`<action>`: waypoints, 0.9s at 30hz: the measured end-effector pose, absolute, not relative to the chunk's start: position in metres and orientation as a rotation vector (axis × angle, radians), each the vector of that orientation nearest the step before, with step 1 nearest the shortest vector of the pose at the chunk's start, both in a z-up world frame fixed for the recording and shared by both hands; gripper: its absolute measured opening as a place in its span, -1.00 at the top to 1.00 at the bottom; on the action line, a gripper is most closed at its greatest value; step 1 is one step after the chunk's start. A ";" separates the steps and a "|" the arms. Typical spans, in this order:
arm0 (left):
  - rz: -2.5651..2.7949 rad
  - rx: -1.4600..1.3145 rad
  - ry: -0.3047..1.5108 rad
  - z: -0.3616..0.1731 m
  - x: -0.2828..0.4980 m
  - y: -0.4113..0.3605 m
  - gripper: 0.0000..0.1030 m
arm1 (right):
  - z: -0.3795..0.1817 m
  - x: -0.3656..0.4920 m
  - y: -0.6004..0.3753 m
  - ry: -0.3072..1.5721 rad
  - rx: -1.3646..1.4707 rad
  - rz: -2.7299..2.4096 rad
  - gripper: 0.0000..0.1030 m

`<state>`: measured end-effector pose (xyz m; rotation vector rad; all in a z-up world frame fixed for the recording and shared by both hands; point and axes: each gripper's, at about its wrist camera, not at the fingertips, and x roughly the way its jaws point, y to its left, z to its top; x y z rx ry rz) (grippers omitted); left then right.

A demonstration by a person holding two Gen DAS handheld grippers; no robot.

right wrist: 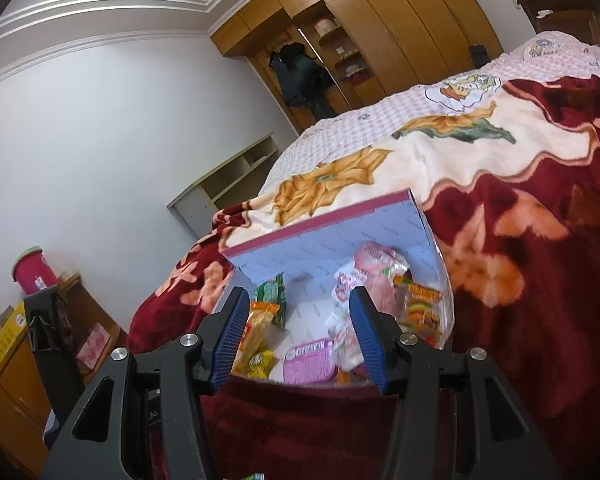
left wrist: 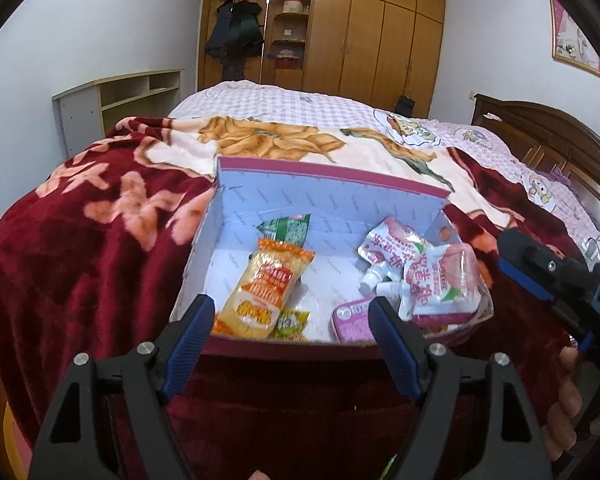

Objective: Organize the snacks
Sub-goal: 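Open the left tool to drop the purple tin while the right tool releases the pink pouch, then withdraw both open tools from the box back toward the remaining snacks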

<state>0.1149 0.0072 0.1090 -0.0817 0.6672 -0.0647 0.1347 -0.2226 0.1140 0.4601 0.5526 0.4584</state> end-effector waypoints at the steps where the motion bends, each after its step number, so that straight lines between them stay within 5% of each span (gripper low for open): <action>1: -0.063 -0.084 0.669 0.108 0.111 0.009 -0.61 | 0.112 0.131 -0.223 0.559 0.461 0.457 -0.04; 27: -0.034 -0.132 0.756 0.073 0.028 0.044 -0.61 | 0.070 0.050 -0.198 0.696 0.417 0.436 -0.04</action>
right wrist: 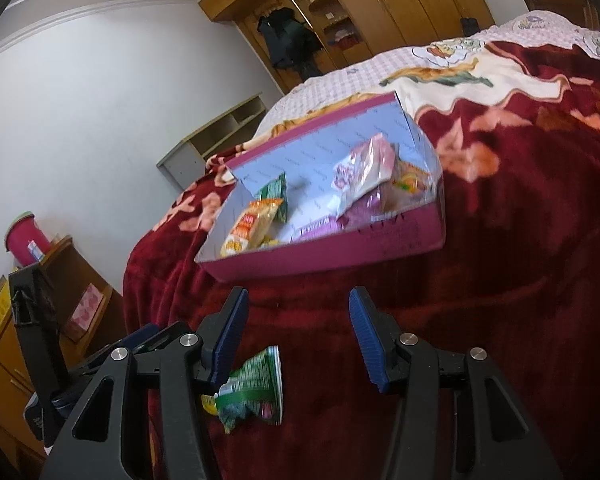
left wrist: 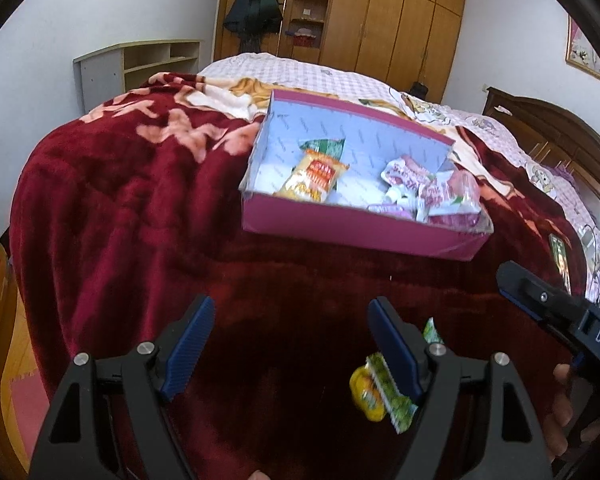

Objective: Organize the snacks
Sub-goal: 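Withdraw both open tools from the box back toward the remaining snacks, then grasp the green snack bag with the right tool while the left tool grasps the yellow jelly cup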

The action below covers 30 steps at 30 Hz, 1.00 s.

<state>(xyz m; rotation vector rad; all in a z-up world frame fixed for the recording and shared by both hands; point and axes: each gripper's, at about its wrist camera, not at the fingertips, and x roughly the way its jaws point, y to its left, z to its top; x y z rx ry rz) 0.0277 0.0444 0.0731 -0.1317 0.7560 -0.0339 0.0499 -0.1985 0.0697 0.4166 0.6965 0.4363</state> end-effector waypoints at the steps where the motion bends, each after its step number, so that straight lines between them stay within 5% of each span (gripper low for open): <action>1: -0.034 -0.129 0.757 0.072 0.025 0.044 -0.61 | 0.069 0.048 -0.197 0.702 0.416 0.436 -0.04; 30: -0.047 -0.142 0.781 0.051 -0.010 0.063 -0.60 | 0.040 0.017 -0.134 0.798 0.243 0.489 -0.13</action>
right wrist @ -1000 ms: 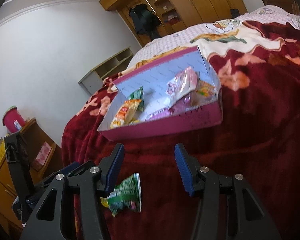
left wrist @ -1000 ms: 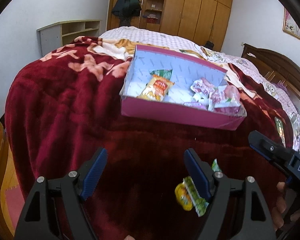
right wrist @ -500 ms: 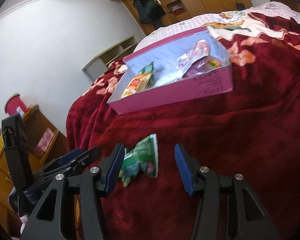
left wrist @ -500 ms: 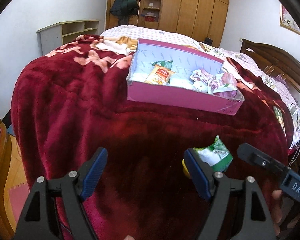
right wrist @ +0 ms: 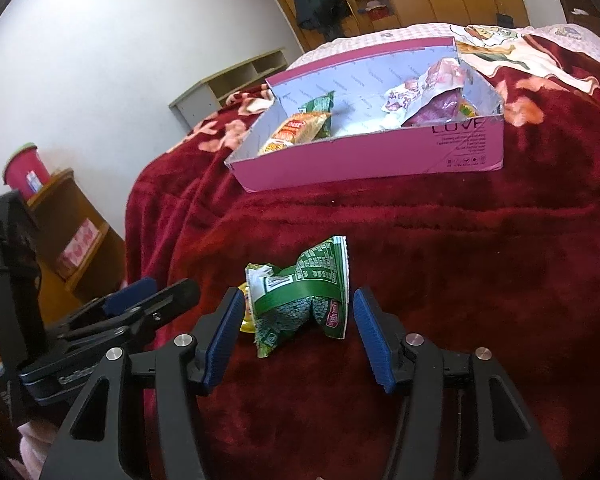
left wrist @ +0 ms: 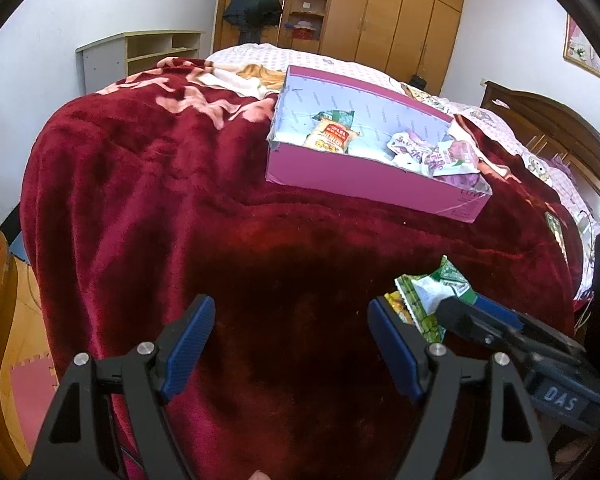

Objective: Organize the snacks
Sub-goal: 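Grasp the green snack bag with the right tool while the left tool grasps the yellow jelly cup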

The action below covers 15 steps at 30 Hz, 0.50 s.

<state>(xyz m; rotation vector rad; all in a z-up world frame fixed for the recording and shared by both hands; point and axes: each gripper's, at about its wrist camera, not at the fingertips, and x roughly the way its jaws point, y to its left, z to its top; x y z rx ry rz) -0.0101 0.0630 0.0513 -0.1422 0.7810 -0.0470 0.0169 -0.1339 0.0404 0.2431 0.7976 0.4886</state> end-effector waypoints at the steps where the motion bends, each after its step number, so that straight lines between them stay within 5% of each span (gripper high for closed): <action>1: -0.048 -0.143 0.783 0.051 -0.010 0.063 -0.60 | 0.039 0.018 -0.133 0.797 0.238 0.482 -0.13; 15: -0.054 -0.166 0.802 0.047 -0.009 0.063 -0.59 | 0.035 0.025 -0.126 0.779 0.207 0.498 -0.02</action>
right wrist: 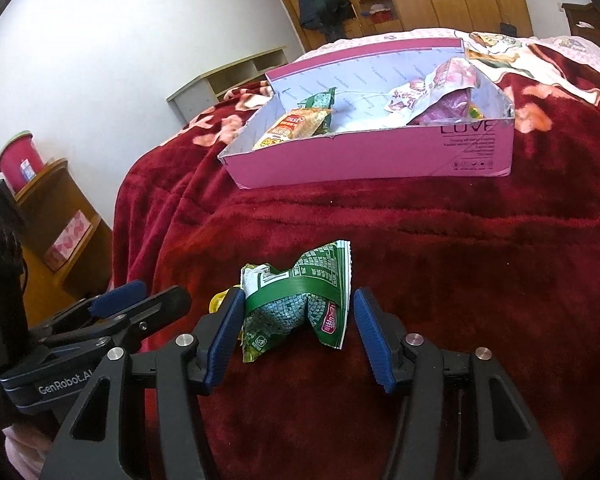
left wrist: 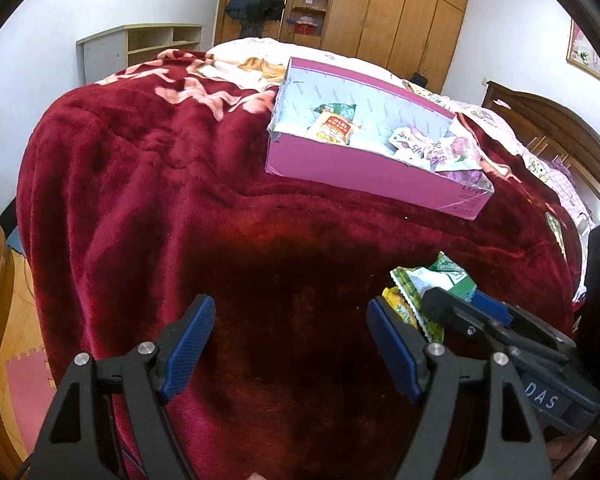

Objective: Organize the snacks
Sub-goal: 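Grasp the green snack bag with the right tool while the left tool grasps the yellow jelly cup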

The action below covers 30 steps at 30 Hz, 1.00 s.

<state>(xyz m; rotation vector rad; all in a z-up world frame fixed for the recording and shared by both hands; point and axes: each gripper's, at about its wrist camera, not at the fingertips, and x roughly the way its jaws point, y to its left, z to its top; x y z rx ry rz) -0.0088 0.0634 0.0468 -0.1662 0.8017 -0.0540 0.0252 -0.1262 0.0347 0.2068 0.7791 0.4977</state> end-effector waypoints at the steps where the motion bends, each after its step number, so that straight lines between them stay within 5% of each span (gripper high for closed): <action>1: -0.059 -0.170 0.804 0.047 -0.009 0.063 -0.59 | 0.035 0.025 -0.126 0.776 0.204 0.499 0.00; 6: -0.082 -0.170 0.799 0.048 -0.010 0.059 -0.58 | 0.037 0.022 -0.128 0.755 0.194 0.493 0.14; 30: -0.163 -0.064 0.785 0.037 -0.002 0.003 -0.32 | 0.032 0.027 -0.176 0.756 0.246 0.401 0.14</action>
